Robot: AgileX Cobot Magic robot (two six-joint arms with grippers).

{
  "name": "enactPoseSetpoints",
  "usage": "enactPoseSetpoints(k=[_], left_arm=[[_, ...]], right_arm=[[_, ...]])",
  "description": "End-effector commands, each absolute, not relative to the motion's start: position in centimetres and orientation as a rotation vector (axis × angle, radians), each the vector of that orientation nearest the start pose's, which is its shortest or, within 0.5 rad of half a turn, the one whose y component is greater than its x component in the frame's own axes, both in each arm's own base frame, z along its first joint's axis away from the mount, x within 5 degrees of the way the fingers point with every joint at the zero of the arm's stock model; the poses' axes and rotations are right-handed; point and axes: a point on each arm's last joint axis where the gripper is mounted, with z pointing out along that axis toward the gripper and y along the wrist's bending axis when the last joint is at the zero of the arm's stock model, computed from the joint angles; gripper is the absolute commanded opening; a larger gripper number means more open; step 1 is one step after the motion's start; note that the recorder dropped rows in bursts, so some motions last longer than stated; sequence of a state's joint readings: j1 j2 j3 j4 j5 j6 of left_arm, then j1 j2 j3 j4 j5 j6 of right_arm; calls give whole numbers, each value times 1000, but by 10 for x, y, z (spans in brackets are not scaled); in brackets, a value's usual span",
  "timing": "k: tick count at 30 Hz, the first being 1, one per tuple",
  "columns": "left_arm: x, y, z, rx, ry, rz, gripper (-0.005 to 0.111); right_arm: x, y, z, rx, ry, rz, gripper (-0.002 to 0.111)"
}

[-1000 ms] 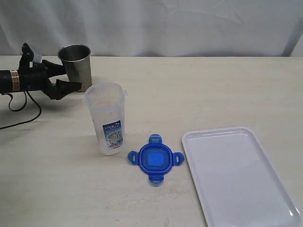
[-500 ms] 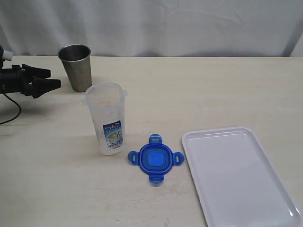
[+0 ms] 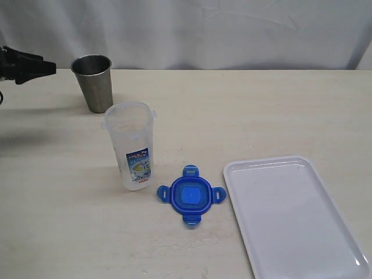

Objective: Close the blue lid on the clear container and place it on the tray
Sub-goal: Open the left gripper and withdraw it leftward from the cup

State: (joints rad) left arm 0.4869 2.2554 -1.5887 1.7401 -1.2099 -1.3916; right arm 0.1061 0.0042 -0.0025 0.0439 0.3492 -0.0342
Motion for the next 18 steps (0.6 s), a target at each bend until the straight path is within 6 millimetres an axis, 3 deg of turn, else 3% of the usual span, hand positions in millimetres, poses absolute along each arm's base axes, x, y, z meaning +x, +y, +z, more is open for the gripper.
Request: enactPoseSetpoints(k=[1, 11, 18], left_arm=[[420, 128, 212, 525, 1891, -779, 88], [358, 96, 291, 522, 1850, -711, 88], [300, 78, 330, 199, 1810, -493, 88]], right_arm=[[53, 7, 182, -94, 1827, 102, 4], [53, 7, 182, -94, 1827, 102, 4], [53, 7, 182, -94, 1827, 102, 4]])
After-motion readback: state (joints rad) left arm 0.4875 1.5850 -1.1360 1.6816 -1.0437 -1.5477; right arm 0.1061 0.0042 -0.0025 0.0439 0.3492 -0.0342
